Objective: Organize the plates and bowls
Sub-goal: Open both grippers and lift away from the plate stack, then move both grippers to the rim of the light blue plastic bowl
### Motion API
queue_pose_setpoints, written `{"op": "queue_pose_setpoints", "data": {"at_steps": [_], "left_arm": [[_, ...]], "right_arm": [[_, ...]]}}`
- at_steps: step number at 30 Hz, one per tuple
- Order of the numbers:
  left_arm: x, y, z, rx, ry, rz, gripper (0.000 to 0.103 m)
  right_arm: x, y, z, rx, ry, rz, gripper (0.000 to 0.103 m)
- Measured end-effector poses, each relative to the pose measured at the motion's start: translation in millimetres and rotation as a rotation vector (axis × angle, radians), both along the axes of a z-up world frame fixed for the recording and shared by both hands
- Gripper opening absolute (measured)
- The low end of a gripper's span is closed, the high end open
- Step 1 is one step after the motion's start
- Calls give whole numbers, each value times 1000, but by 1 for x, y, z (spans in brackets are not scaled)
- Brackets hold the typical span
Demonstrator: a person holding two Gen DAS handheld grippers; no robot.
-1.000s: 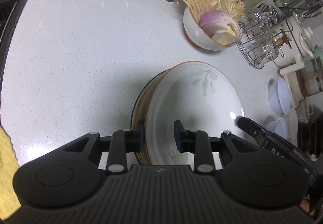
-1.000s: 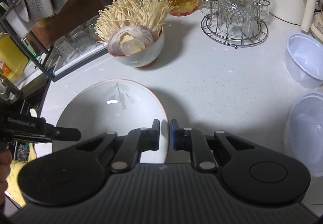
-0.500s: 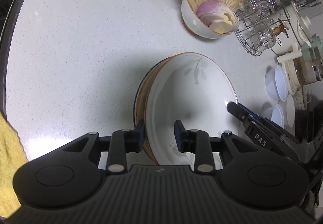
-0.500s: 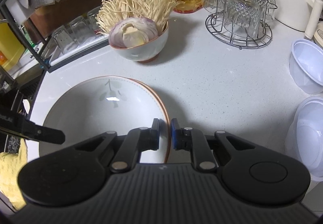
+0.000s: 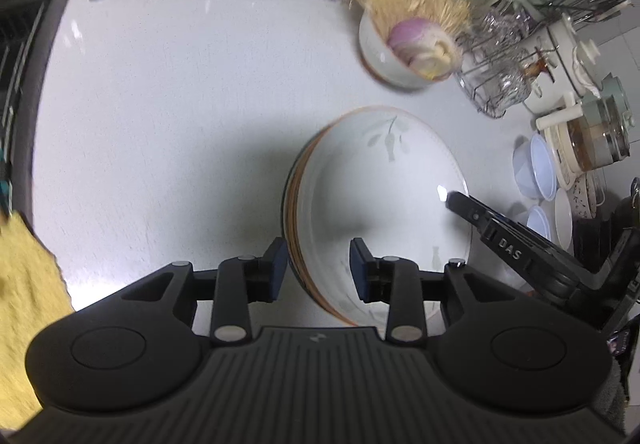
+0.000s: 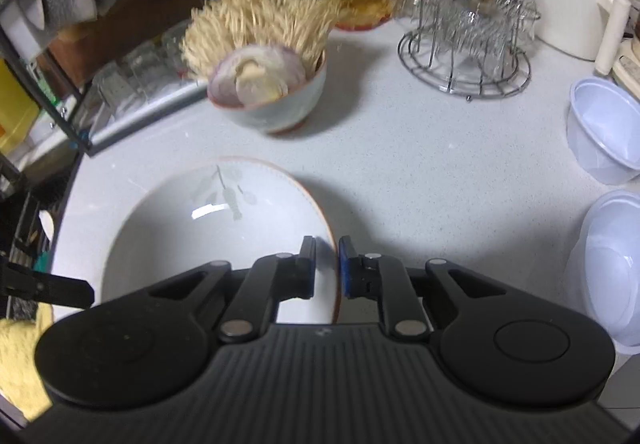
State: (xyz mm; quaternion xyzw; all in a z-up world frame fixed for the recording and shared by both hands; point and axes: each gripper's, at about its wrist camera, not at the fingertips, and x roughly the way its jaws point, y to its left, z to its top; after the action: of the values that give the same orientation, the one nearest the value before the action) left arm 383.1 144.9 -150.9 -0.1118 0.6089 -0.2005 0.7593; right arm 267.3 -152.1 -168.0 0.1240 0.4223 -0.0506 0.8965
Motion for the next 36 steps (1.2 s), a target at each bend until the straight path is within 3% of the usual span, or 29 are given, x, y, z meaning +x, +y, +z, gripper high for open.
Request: {"op": "queue_pose_setpoints", "data": {"at_steps": [14,22,29,36], "left_arm": [[-7,-15,95,0,-306,-49,39],[-28,-18,149,-58,-440,-64,39],[-40,-29,145,-66,-448,-95,39],[-50,-66,130,-54,-422,-111,39]], "right_arm": [[-21,11,109,-11,-235,-10,15],[-50,23,171,-24,-361,-12,15],[-66,30,172,-50,-367,-37,15],[-84,-1,159,-39,-335,-81,15]]}}
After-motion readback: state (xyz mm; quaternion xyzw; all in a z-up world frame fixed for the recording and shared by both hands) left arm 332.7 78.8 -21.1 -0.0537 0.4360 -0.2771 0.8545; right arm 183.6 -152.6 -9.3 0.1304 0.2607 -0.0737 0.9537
